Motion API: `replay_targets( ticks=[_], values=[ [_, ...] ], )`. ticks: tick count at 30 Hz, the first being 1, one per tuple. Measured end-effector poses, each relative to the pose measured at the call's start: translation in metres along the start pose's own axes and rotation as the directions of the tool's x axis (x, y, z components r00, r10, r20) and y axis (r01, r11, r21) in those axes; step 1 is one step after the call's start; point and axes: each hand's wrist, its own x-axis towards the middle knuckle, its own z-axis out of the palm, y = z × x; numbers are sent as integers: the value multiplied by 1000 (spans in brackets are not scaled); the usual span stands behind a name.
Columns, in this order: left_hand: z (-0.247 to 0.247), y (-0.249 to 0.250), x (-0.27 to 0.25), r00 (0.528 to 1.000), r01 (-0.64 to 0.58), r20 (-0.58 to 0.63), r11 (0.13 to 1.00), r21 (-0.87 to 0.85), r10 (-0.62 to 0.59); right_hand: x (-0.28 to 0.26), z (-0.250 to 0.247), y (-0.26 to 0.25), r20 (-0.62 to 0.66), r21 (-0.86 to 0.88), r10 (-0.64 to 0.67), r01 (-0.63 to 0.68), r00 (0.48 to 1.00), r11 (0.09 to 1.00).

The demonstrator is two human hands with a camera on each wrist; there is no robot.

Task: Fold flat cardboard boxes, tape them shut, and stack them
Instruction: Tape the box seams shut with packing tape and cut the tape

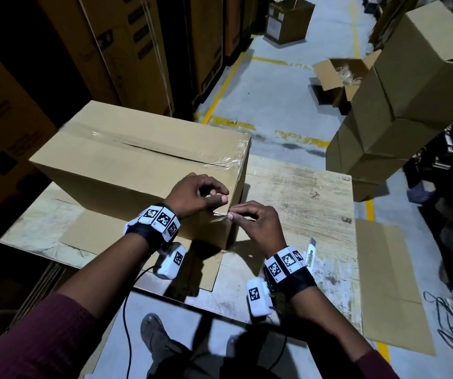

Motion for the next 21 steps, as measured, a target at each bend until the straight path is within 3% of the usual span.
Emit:
replay_targets(
  ticks=[10, 17, 21],
  values=[
    [-4, -3, 0, 996, 2, 94, 996, -86, 6, 6, -5, 5, 72, -91, -155, 162, 985, 983],
    [-6, -3, -2, 993, -91, 88, 987, 134, 80, 5, -2, 8, 97, -182, -252, 266, 963, 947],
    [-1, -4, -5, 983, -185, 60, 919, 348, 175, 10, 0, 14, 99, -247, -299, 314, 949, 917]
  ],
)
